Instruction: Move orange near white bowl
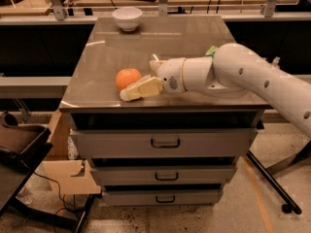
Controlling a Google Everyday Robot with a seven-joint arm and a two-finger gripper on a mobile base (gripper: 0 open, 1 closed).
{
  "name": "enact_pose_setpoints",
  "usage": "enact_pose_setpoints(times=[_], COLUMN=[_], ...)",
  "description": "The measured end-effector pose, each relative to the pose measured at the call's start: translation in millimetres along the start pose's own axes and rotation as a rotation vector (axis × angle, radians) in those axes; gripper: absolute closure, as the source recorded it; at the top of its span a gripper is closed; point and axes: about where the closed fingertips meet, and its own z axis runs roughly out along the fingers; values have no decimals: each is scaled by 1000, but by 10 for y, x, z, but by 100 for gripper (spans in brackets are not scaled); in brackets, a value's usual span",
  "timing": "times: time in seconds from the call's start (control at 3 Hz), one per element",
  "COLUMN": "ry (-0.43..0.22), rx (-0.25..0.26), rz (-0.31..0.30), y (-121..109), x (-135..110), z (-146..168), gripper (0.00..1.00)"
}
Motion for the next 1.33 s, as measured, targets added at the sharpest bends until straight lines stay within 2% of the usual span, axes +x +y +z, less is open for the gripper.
enact_pose_setpoints(times=[0.33, 1.33], ry=[-12, -24], rx=[-18, -69], rz=[12, 1], y=[9, 64], x=[22, -16], z=[107, 321], gripper=[0, 72])
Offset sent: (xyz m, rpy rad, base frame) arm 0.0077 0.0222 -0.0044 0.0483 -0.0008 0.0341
